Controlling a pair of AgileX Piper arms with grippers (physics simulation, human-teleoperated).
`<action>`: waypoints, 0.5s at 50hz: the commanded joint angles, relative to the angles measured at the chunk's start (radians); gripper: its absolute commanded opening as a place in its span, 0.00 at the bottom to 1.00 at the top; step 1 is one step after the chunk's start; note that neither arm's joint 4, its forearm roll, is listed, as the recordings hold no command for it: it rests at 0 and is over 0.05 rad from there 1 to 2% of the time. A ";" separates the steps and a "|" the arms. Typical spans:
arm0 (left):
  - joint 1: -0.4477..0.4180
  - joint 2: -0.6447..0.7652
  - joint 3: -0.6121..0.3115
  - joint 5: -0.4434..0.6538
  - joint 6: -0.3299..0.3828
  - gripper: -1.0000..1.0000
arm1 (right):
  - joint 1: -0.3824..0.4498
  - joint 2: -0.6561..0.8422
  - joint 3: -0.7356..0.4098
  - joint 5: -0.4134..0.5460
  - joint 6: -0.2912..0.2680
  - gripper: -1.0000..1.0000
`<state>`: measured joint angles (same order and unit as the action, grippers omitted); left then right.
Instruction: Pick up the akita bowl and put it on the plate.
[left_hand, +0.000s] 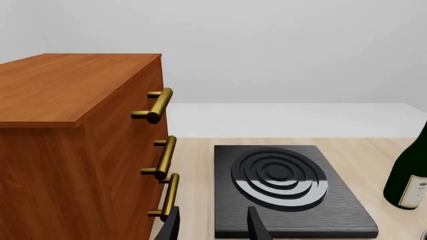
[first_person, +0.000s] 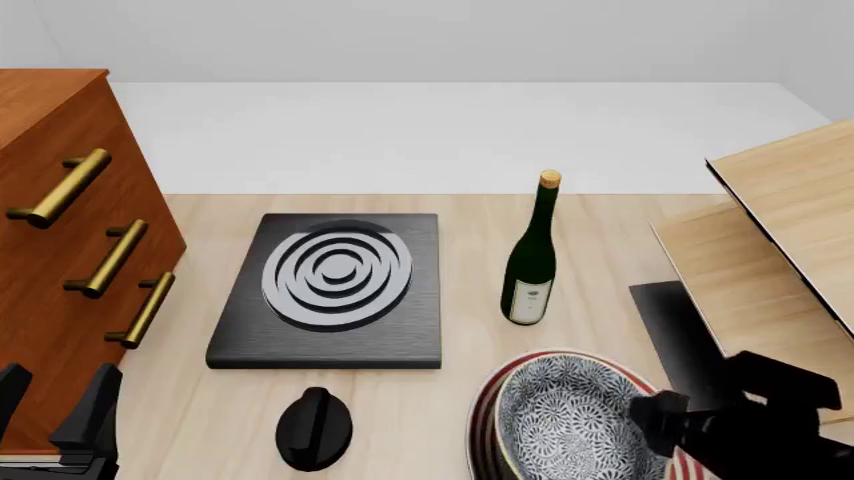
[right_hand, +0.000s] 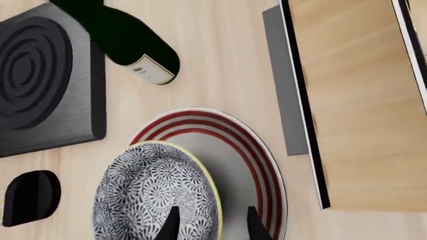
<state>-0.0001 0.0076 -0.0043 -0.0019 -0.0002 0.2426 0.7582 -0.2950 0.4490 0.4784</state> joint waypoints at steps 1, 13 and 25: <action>0.000 0.000 0.000 0.000 0.000 1.00 | -0.019 -0.058 -0.062 0.096 -0.029 1.00; 0.000 0.000 0.000 0.000 0.000 1.00 | -0.019 -0.088 -0.136 0.158 -0.091 1.00; 0.000 0.000 0.000 0.000 0.000 1.00 | -0.131 -0.132 -0.176 0.090 -0.203 1.00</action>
<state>-0.0001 0.0075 -0.0043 -0.0019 -0.0003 0.1822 0.6608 -0.4359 0.5735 0.3576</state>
